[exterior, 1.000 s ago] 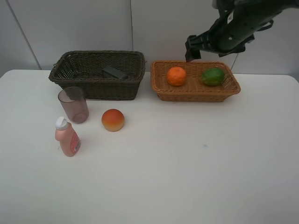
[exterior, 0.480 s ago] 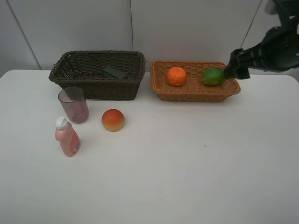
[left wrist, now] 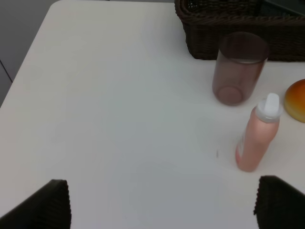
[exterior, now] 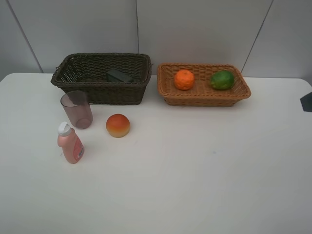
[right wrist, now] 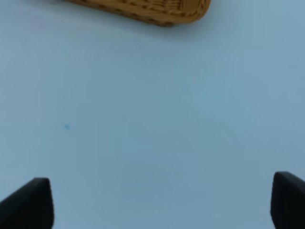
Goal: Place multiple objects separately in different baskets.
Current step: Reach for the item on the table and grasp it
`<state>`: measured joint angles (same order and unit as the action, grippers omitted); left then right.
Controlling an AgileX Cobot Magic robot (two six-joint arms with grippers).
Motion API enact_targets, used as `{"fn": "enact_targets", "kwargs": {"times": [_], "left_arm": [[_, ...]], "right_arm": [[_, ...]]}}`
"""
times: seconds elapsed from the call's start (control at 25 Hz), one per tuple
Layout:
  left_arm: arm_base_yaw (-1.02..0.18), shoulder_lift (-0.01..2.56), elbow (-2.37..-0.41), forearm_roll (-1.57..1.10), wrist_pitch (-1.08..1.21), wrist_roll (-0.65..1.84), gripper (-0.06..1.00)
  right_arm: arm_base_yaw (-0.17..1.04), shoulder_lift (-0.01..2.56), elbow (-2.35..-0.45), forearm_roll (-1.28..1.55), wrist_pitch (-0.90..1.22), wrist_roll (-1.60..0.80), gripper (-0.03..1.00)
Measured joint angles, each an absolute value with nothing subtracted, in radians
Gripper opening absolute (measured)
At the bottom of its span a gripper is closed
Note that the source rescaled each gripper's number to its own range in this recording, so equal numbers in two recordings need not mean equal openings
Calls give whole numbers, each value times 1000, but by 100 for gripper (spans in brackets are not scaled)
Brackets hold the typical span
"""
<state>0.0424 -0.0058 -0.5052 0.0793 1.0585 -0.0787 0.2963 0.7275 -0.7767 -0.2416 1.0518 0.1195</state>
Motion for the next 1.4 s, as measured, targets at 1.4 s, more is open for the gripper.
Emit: {"fn": "enact_targets", "kwargs": {"times": [1.4], "left_arm": [[42, -6, -505, 80, 1058, -79, 100]], "right_arm": [[289, 281, -528, -49, 1064, -11, 100]]}}
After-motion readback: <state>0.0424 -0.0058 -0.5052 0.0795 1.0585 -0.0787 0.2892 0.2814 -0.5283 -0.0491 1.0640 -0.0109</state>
